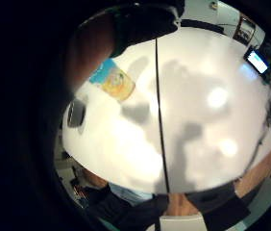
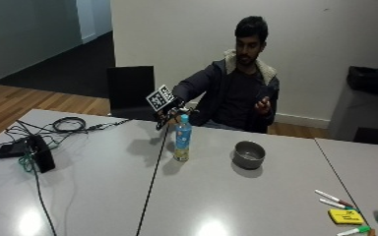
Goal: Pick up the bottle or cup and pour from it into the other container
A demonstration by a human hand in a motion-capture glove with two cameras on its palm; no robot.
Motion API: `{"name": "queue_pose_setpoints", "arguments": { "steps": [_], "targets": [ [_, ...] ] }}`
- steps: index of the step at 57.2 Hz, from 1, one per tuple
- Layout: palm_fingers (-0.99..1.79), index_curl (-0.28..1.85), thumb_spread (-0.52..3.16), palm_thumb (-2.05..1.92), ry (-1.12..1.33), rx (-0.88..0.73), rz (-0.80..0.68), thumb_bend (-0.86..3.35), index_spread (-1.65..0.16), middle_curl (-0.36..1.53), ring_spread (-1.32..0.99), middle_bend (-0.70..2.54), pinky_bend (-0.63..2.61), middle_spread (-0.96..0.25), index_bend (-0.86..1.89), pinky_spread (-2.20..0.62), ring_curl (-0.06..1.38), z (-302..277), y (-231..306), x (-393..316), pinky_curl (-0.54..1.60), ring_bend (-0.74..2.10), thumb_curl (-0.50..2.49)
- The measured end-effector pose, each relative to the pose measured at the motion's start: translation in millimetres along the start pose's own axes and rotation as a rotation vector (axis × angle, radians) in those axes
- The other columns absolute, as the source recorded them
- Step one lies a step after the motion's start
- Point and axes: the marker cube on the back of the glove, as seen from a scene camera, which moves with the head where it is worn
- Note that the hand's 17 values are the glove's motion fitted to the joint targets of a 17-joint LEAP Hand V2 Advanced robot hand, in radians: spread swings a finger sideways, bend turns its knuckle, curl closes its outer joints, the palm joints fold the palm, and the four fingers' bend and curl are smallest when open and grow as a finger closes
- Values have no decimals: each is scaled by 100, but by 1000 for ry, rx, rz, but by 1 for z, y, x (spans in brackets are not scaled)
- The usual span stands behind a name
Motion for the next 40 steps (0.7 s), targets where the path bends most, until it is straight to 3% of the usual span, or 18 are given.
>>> {"name": "queue_pose_setpoints", "arguments": {
  "steps": [12,18,22,40],
  "targets": [
    [25,11,73,42,-317,169,-20,5,-22,18,21,26,64,14,10,32,13,45,-50,7,20,32,21],
    [41,13,76,52,-418,258,-29,4,-23,22,20,30,65,11,12,32,18,55,-73,1,21,42,26],
    [58,15,77,59,-463,309,-45,4,-24,25,15,34,63,4,12,31,22,61,-81,1,21,50,28],
    [103,17,71,93,-544,266,-27,4,-30,35,-16,40,57,-23,8,17,33,70,-84,3,25,66,42]
  ]
}}
